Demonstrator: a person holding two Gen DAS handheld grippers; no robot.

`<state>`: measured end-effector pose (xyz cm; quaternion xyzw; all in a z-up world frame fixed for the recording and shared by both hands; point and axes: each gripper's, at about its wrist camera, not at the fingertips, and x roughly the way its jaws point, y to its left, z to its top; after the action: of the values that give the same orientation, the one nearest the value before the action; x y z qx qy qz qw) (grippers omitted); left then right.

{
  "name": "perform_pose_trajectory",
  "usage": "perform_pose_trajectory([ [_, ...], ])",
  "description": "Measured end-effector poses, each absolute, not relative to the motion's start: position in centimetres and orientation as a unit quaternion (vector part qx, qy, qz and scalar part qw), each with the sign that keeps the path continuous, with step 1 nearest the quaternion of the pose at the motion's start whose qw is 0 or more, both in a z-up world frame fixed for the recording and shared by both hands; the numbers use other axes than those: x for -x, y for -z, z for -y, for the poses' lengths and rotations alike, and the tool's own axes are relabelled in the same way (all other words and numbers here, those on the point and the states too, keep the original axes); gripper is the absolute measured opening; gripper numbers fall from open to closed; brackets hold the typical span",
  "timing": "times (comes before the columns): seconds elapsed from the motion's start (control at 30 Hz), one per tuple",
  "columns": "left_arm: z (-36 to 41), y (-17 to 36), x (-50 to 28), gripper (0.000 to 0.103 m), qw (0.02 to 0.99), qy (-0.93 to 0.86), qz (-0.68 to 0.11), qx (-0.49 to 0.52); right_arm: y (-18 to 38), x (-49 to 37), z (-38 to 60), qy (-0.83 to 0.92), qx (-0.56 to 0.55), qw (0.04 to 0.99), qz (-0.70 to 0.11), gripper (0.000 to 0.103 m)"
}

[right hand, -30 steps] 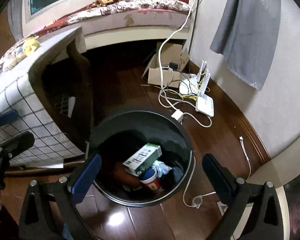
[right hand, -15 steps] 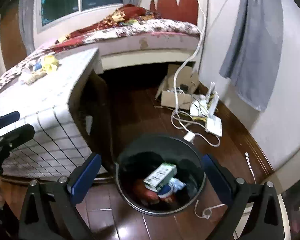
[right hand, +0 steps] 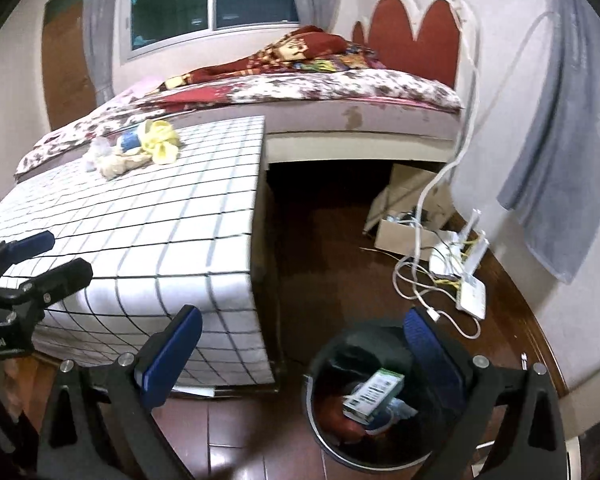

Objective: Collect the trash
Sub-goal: 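Move both tools back toward the table items, then grasp the yellow cloth with the right tool while the left tool grasps the beige stocking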

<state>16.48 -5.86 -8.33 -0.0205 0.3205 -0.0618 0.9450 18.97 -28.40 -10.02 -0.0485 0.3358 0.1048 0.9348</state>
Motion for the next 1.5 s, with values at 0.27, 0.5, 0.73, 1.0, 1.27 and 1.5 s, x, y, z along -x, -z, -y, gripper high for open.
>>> perform_pose_trajectory([
  [0.27,0.3,8.1,-16.5,0.103,0.948,0.012,-0.316,0.037,9.0,-20.2,23.0,-0.145,0.061,0.933,-0.324,0.102],
  [0.5,-6.0,7.8,-16.2,0.103,0.948,-0.045,-0.312,0.048,8.0,-21.5,17.9,-0.180,0.054,0.933,-0.308,0.102],
  [0.73,-11.9,7.5,-16.5,0.103,0.943,-0.090,-0.314,0.057,7.5,-23.8,11.2,-0.206,0.069,0.919,-0.328,0.102],
  [1.0,-14.7,7.0,-20.5,0.102,0.945,-0.077,-0.314,0.060,6.7,-28.7,8.9,-0.218,0.069,0.916,-0.329,0.102],
  [1.27,-14.5,7.6,-29.7,0.100,0.941,-0.030,-0.332,0.051,7.4,-36.2,7.5,-0.218,0.087,0.907,-0.350,0.102],
  [1.5,-14.2,9.3,-35.7,0.090,0.926,0.025,-0.373,0.059,8.4,-40.9,6.3,-0.217,0.098,0.900,-0.364,0.102],
])
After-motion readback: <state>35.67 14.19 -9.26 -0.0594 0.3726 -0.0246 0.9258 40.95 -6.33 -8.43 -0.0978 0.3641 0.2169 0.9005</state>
